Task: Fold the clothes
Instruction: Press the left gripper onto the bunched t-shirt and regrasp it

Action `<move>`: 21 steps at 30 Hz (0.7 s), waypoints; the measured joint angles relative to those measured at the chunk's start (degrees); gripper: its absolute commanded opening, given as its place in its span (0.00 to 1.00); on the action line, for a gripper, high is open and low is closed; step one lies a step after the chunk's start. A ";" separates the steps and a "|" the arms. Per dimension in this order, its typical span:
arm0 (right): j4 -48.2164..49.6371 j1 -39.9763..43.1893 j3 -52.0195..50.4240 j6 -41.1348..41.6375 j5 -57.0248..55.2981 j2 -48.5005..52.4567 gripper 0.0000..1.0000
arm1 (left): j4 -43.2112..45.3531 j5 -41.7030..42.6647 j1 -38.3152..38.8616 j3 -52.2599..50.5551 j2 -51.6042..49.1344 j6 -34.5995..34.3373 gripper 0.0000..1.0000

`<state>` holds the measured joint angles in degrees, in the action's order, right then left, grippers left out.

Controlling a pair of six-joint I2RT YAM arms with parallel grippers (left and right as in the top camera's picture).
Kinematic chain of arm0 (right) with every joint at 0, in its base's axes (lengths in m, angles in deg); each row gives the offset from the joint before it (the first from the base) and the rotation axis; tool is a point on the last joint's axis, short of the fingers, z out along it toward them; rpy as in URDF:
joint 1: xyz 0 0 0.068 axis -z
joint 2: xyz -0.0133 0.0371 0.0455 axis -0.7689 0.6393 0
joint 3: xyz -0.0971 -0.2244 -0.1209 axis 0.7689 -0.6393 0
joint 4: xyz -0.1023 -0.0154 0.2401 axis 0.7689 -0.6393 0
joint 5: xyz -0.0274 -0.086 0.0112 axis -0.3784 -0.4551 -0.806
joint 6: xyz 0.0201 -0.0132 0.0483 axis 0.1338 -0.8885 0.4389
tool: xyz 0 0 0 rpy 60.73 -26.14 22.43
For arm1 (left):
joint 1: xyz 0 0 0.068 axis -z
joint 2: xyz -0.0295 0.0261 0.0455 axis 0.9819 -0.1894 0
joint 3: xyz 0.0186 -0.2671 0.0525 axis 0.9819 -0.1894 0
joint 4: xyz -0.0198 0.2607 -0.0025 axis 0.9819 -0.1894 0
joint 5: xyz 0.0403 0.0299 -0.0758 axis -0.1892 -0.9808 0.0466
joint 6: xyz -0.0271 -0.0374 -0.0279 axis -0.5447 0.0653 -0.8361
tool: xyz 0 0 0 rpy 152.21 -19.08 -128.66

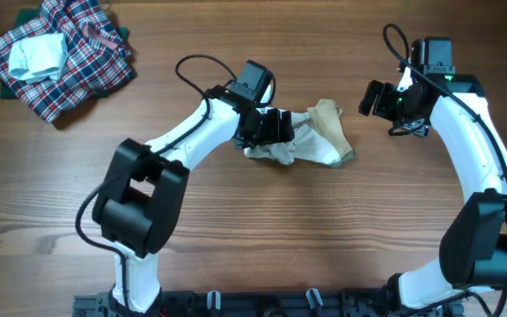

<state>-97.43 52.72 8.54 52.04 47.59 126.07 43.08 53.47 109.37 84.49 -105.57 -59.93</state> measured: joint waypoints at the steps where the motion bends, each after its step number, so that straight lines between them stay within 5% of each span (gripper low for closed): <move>1: 0.02 0.00 0.00 0.00 0.00 0.00 1.00 | 0.28 0.24 0.00 0.00 -0.11 -0.02 0.91; 3: 0.02 0.00 0.00 0.00 0.00 0.00 1.00 | 0.87 0.74 0.00 0.00 -0.17 -0.04 0.83; 5: 0.02 0.02 0.00 0.00 0.00 0.00 1.00 | 1.44 1.40 0.00 0.00 -0.17 -0.35 0.64; 13: 0.02 0.00 0.00 0.00 0.00 0.00 1.00 | 2.43 3.45 0.00 0.00 -0.17 -0.83 0.47; 21: 0.02 0.00 0.00 0.00 0.00 0.00 1.00 | 4.04 3.67 0.00 0.00 -0.17 -0.96 0.07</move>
<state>-97.40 52.72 8.54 52.04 47.59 126.07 47.12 57.14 109.37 84.49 -105.74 -60.89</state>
